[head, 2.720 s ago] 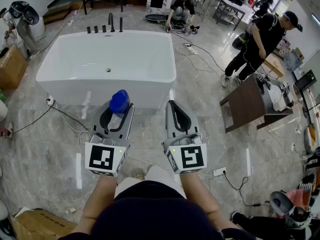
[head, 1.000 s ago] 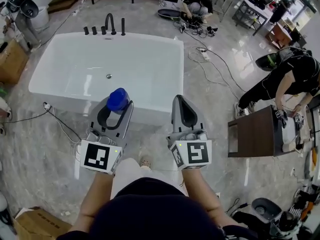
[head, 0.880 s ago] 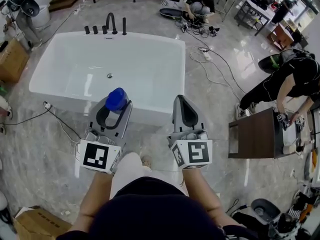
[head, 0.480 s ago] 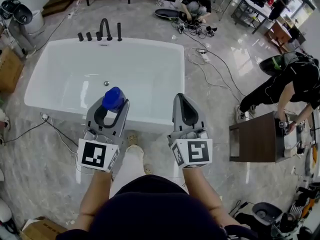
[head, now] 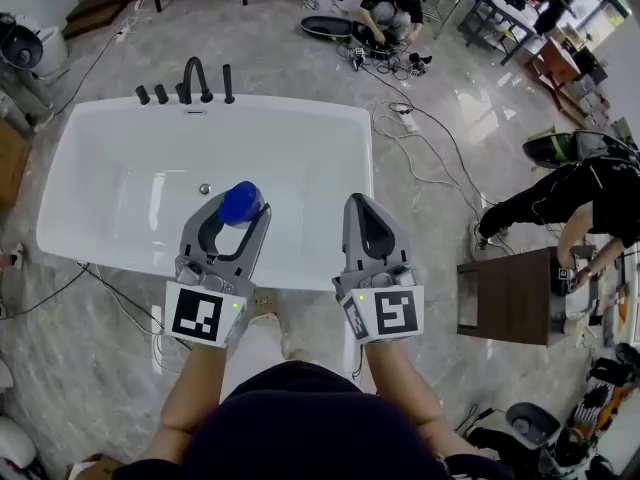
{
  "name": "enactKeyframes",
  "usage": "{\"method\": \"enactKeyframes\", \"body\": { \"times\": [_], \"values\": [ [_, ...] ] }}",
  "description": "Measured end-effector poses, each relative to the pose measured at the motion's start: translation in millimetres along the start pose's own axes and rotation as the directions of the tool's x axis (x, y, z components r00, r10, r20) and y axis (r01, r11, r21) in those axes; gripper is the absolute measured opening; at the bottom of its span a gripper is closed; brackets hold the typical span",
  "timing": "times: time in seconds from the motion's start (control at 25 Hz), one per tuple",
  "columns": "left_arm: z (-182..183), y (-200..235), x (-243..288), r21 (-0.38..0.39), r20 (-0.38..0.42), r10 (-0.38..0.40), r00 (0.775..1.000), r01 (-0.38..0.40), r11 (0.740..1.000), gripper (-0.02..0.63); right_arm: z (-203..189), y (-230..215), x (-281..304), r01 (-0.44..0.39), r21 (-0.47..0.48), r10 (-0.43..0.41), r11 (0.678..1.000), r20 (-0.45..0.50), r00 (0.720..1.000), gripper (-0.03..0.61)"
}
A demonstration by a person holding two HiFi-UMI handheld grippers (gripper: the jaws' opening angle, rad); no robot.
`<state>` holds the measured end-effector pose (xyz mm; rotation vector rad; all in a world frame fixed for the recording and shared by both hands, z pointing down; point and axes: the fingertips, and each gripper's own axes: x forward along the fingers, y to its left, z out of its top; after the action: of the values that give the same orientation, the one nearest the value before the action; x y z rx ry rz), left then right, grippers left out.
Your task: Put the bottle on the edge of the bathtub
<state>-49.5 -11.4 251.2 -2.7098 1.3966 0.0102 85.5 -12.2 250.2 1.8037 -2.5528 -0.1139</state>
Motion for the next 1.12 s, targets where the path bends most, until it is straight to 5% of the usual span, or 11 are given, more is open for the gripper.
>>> {"method": "enactKeyframes", "body": {
  "times": [0.28, 0.52, 0.76, 0.92, 1.12],
  "values": [
    [-25, 46, 53, -0.012, -0.030, -0.063, 0.998, 0.062, 0.998, 0.156, -15, 2, 66, 0.006, 0.011, -0.006, 1.000, -0.035, 0.999, 0.000],
    [-40, 60, 91, -0.011, -0.028, -0.107, 0.994, 0.107, 0.994, 0.156, -16, 13, 100, -0.081, 0.056, 0.083, 0.995, -0.021, 0.996, 0.023],
    [-49, 57, 114, 0.003, -0.038, -0.124, 0.992, 0.125, 0.992, 0.156, -9, 33, 115, -0.219, 0.087, 0.219, 0.972, 0.012, 0.976, 0.117],
    [-56, 57, 126, -0.002, -0.051, -0.121, 0.991, 0.121, 0.993, 0.156, -8, 44, 129, -0.318, 0.138, 0.318, 0.938, 0.020, 0.948, 0.229],
    [-58, 49, 142, 0.000, -0.062, -0.130, 0.990, 0.131, 0.991, 0.156, -11, 47, 147, -0.398, 0.195, 0.406, 0.896, -0.004, 0.914, 0.293]
  ]
}}
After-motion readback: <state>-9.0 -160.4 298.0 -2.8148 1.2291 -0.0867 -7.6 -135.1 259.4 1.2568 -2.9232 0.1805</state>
